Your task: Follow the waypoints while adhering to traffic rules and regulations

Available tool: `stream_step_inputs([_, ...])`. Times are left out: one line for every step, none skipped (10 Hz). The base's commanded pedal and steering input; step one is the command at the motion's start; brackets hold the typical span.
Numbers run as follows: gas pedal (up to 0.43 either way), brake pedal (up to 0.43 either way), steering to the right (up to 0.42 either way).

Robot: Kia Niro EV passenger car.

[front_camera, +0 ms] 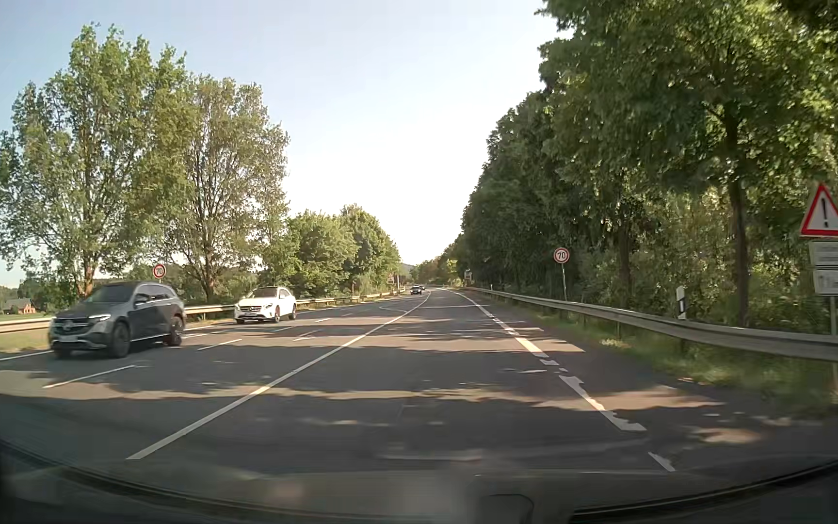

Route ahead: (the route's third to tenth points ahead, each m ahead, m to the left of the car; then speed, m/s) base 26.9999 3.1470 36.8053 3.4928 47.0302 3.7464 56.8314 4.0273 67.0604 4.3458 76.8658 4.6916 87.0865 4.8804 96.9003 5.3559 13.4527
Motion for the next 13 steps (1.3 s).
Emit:
stream_step_inputs([0.350, 0.006, -0.006])
stream_step_inputs([0.350, 0.006, -0.004])
stream_step_inputs([0.350, 0.006, -0.002])
stream_step_inputs([0.350, 0.006, -0.002])
stream_step_inputs([0.350, 0.006, -0.001])
stream_step_inputs([0.350, 0.006, -0.002])
stream_step_inputs([0.350, 0.006, -0.002])
stream_step_inputs([0.350, 0.006, -0.001])
stream_step_inputs([0.350, 0.006, -0.002])
stream_step_inputs([0.350, 0.006, -0.002])
stream_step_inputs([0.350, 0.006, -0.002])
stream_step_inputs([0.350, 0.006, -0.002])
stream_step_inputs([0.350, 0.006, -0.002])
